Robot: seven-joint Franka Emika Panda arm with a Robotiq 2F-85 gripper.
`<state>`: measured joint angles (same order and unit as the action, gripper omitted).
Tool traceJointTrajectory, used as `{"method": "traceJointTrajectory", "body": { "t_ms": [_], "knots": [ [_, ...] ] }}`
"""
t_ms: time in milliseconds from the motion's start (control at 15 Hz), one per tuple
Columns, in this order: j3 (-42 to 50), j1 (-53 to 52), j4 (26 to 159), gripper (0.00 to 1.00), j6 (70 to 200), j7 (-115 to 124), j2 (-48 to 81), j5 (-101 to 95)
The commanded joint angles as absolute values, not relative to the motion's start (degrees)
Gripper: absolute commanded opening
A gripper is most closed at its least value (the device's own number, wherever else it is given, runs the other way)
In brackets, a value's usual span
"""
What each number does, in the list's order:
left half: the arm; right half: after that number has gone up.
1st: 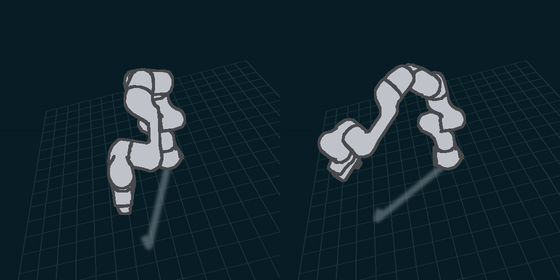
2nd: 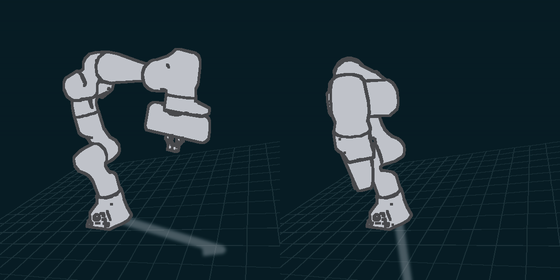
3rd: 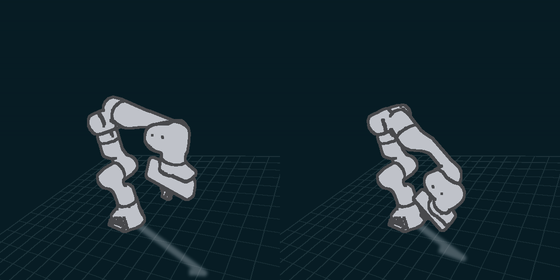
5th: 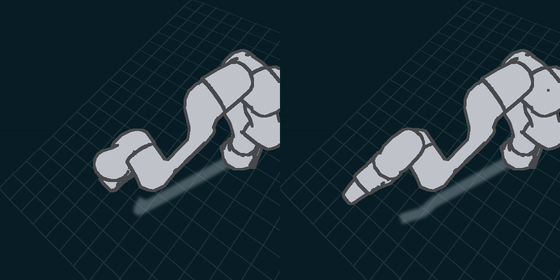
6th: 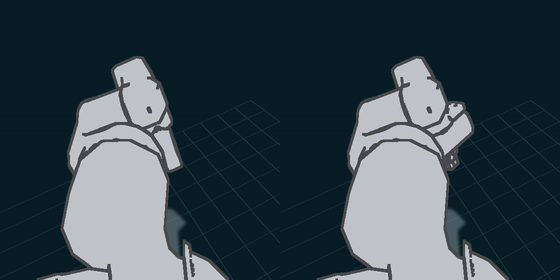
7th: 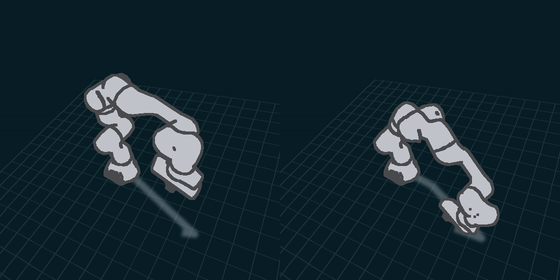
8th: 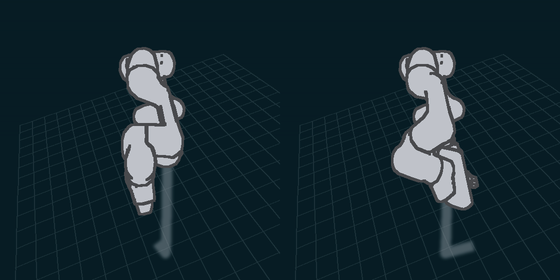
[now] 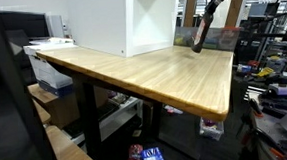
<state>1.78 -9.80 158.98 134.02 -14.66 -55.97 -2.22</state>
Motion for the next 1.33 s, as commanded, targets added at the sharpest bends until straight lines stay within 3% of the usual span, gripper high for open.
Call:
{"method": "traceJointTrajectory", "body": {
  "t_ms": [0, 1267],
  "knots": [
    [0.58, -9.35, 156.90, 0.08, 136.30, -12.36, -51.21, -1.92],
    [-0.52, -8.34, 136.57, 0.08, 138.64, -2.08, -28.91, 2.90]
  ]
}}
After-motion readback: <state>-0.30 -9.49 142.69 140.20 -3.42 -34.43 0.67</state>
